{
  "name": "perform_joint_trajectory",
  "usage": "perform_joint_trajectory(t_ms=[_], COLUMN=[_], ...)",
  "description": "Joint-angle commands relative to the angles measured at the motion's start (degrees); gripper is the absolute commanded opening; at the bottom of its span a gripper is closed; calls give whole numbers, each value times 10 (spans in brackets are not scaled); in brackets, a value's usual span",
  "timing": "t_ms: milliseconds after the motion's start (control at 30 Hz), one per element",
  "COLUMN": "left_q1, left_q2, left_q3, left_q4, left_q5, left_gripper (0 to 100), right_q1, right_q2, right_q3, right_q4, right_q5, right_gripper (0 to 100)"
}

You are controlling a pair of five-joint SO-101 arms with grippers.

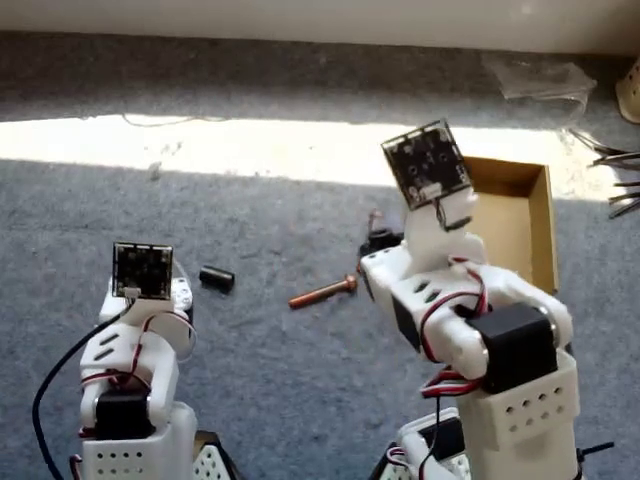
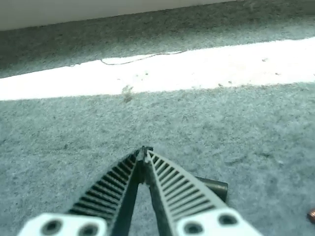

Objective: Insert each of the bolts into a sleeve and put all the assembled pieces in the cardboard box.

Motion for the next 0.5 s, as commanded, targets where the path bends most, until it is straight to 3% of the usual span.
perform_joint_trajectory(t_ms=[0, 267, 467], left_q1=[62, 137, 147], left_q2=[-4, -4, -2], left_q3=[-9, -11, -46], left_q4=[16, 48, 69], left_q5=[-40, -118, -133], left_gripper=[14, 14, 14], right_q1=[8, 13, 76], right_q2=[-72, -185, -241], right_q3=[110, 285, 387], right_q4=[-85, -186, -243], right_q5=[4, 4, 1], right_gripper=[4, 4, 4])
